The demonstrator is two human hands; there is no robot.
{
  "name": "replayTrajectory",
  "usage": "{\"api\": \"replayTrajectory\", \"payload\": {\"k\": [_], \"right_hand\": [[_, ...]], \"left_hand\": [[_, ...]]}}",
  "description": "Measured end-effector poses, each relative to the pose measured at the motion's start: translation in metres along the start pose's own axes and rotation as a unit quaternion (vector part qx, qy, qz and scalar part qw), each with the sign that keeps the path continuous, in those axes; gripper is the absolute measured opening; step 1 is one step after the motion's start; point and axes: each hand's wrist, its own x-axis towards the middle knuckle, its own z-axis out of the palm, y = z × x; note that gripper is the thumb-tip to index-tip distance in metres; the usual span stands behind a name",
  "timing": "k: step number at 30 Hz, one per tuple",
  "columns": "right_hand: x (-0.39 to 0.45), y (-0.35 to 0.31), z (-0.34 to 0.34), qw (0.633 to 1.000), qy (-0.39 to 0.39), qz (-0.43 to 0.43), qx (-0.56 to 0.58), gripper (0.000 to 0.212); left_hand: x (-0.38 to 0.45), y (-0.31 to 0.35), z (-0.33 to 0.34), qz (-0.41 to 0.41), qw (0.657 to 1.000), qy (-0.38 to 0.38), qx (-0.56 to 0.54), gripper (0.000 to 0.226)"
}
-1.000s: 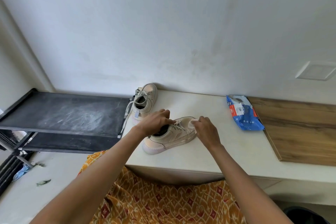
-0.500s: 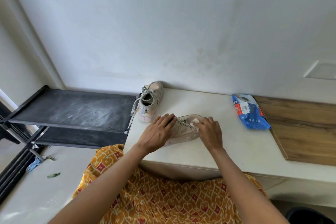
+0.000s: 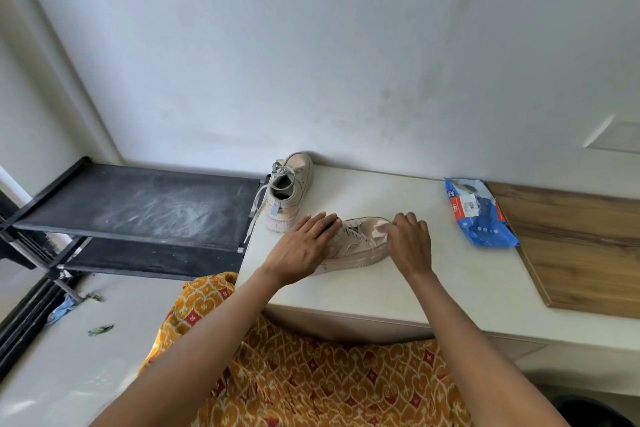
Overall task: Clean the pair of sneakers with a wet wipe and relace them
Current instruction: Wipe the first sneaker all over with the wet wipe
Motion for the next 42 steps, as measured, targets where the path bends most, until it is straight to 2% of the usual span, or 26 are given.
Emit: {"api": "replayTrajectory", "payload": {"k": [2, 3, 4, 5, 7, 11, 13, 16, 17, 18, 20, 22, 26, 28, 30, 33, 35, 37, 38, 42], "right_hand": [[0.015, -0.009, -0.006, 0.991, 0.006, 0.111, 0.072, 0.03], [0.018, -0.017, -0.008, 0.985, 0.014, 0.134, 0.109, 0.031], [0.017, -0.024, -0.006, 0.986, 0.024, 0.107, 0.129, 0.032], [0.012, -0.029, -0.003, 0.992, 0.028, 0.037, 0.118, 0.034], [-0.004, -0.026, 0.008, 0.994, 0.02, -0.097, 0.041, 0.036], [-0.014, 0.005, 0.006, 0.99, 0.025, -0.131, -0.047, 0.042], [-0.001, 0.017, -0.003, 0.991, 0.008, -0.107, -0.077, 0.033], [0.015, 0.025, -0.015, 0.997, -0.032, 0.059, -0.027, 0.028], [0.017, 0.023, -0.017, 0.996, -0.032, 0.086, 0.0, 0.029], [0.018, 0.015, -0.018, 0.996, -0.029, 0.079, 0.031, 0.03], [0.017, -0.01, -0.015, 0.996, -0.013, -0.002, 0.083, 0.032], [0.008, -0.034, -0.006, 0.993, 0.007, -0.077, 0.087, 0.033], [-0.007, -0.019, 0.007, 0.993, 0.032, -0.113, 0.004, 0.03], [0.0, 0.0, 0.001, 0.99, 0.016, -0.133, -0.045, 0.025], [0.016, 0.004, -0.009, 0.993, -0.008, -0.098, -0.061, 0.028], [0.037, -0.018, -0.017, 0.999, 0.028, 0.01, 0.035, 0.031], [0.038, -0.035, -0.016, 0.995, 0.045, -0.052, 0.078, 0.033], [0.028, -0.042, -0.008, 0.988, 0.044, -0.144, 0.042, 0.033], [0.023, -0.039, -0.003, 0.988, 0.035, -0.146, 0.029, 0.032], [0.009, -0.017, 0.0, 0.999, -0.019, -0.033, -0.03, 0.034]], "left_hand": [[0.002, -0.003, 0.0, 0.004, 1.0, -0.002, 0.001, 0.05], [0.004, -0.004, 0.0, 0.006, 1.0, -0.006, -0.001, 0.051], [0.004, -0.006, 0.0, 0.008, 1.0, -0.012, -0.002, 0.052], [0.005, -0.007, 0.0, 0.01, 1.0, -0.014, -0.002, 0.053], [0.007, -0.01, 0.001, 0.016, 1.0, -0.017, 0.001, 0.054], [0.007, -0.011, 0.002, 0.02, 1.0, -0.014, 0.017, 0.052], [0.007, -0.01, 0.001, 0.021, 1.0, -0.012, 0.017, 0.052], [0.007, -0.007, 0.001, 0.016, 1.0, -0.008, 0.015, 0.051], [0.007, -0.006, 0.001, 0.012, 1.0, -0.009, 0.011, 0.052], [0.008, -0.006, 0.002, 0.008, 1.0, -0.01, 0.009, 0.053], [0.007, -0.005, 0.005, 0.003, 1.0, -0.012, 0.009, 0.055], [0.007, -0.005, 0.004, 0.008, 1.0, -0.015, 0.013, 0.057], [0.005, -0.009, 0.005, 0.024, 0.999, -0.006, 0.025, 0.06], [0.006, -0.009, 0.005, 0.026, 0.999, -0.001, 0.026, 0.059], [0.006, -0.009, 0.008, 0.027, 0.999, 0.007, 0.034, 0.057], [0.006, -0.01, 0.006, 0.029, 0.998, 0.027, 0.058, 0.051], [0.005, -0.011, 0.004, 0.012, 0.997, 0.044, 0.068, 0.05], [0.003, -0.01, 0.004, -0.004, 0.996, 0.058, 0.066, 0.059], [0.002, -0.009, 0.003, -0.006, 0.996, 0.063, 0.061, 0.063], [0.003, -0.004, 0.002, -0.013, 0.997, 0.069, 0.025, 0.064]]}}
